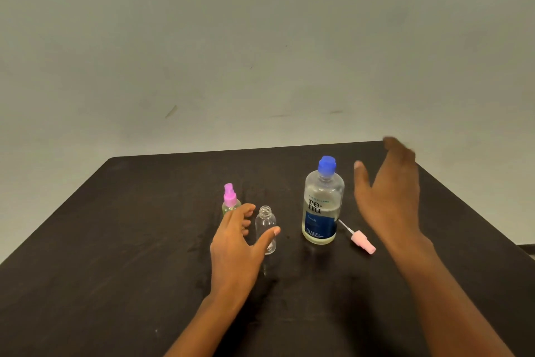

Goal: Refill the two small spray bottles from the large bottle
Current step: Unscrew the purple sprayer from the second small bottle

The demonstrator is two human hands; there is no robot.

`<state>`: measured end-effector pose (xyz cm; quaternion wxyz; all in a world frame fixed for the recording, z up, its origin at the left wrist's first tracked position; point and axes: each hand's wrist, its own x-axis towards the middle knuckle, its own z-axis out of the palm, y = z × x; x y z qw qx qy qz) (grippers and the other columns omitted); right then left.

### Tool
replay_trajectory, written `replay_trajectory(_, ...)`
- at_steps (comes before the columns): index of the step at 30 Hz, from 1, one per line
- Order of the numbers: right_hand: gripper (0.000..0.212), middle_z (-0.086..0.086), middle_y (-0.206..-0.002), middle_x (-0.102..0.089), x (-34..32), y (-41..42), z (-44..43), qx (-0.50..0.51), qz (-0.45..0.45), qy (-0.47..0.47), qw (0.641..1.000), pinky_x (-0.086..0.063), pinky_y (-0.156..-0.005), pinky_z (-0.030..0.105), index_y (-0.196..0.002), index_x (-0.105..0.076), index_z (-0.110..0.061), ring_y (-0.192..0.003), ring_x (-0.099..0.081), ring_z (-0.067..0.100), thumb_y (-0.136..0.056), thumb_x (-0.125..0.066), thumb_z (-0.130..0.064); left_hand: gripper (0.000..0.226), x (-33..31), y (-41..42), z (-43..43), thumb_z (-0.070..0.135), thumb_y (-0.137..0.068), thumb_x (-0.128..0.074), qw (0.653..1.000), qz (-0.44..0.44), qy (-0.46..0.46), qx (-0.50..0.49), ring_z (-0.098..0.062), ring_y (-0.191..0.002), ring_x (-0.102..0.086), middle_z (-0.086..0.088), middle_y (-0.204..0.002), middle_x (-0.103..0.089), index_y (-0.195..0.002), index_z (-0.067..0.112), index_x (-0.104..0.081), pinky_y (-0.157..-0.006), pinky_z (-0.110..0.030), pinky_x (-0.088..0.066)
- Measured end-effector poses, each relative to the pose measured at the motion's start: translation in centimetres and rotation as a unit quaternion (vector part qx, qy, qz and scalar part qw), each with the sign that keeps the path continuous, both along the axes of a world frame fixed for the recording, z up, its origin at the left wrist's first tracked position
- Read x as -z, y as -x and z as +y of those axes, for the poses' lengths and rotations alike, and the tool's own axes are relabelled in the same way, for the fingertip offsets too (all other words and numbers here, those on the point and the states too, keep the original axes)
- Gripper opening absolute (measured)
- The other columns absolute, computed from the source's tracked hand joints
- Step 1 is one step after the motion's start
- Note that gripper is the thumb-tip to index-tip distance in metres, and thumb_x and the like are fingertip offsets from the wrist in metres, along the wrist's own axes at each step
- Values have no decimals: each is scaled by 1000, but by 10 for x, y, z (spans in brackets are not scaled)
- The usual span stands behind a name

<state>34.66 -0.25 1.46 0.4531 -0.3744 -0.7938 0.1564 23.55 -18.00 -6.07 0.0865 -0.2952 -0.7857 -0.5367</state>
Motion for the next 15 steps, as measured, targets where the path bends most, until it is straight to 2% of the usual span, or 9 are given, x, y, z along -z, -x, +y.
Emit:
replay_trajectory(4,36,12,-119,-52,-30,15,-27,-81,165,-125,975,-41,-91,25,-121,-50,-3,-108,-52,23,-86,-58,-7,28,-13,5,-7,39,-78,-68,995,16,-92,-29,-11,-78,-58,10,-92,-61,-102,26,-61,-69,-25,-48)
replay_trajectory(6,30,12,-112,-54,-40,28,-43,-149,186,-158,958,-46,-88,28,-113,-54,-2,-102,-54,21,-83,-57,-2,17,-18,14,-11,28,-85,-65,990,22,-125,-53,-12,-80,-58,6,-93,-60,-100,25,-58,-69,-28,-49)
replay_trajectory(7,29,11,-110,-54,-43,36,-52,-185,175,-163,953,-46,-86,29,-110,-56,-2,-100,-54,21,-82,-57,0,19,-18,20,-12,23,-86,-65,990,16,-119,-68,-12,-83,-56,6,-96,-58,-102,25,-56,-71,-28,-49)
replay_trajectory(9,29,11,-110,-54,-44,52,-67,-242,121,-149,951,-46,-82,29,-109,-57,-4,-98,-55,23,-80,-56,0,35,-17,34,-12,20,-83,-67,994,-18,-61,-86,-13,-95,-54,4,-106,-54,-114,22,-50,-80,-28,-47)
replay_trajectory(12,34,9,-121,-49,-34,76,-80,-291,-39,-104,950,-43,-85,27,-121,-52,-9,-107,-52,23,-87,-56,-8,61,-8,50,-10,24,-79,-72,992,-93,50,-62,-17,-116,-50,0,-126,-50,-131,16,-41,-95,-34,-43)
replay_trajectory(14,43,8,-130,-43,-22,89,-83,-302,-155,-76,937,-41,-91,30,-131,-43,-12,-115,-46,23,-90,-56,-16,69,-5,54,-8,24,-76,-75,989,-126,73,-31,-16,-118,-50,1,-129,-52,-135,15,-40,-98,-35,-43)
replay_trajectory(15,47,9,-132,-42,-16,94,-85,-304,-206,-66,928,-41,-93,32,-135,-40,-13,-117,-45,24,-91,-56,-18,67,-4,55,-7,23,-75,-76,988,-134,75,-19,-15,-114,-53,2,-124,-55,-133,14,-43,-95,-33,-44)
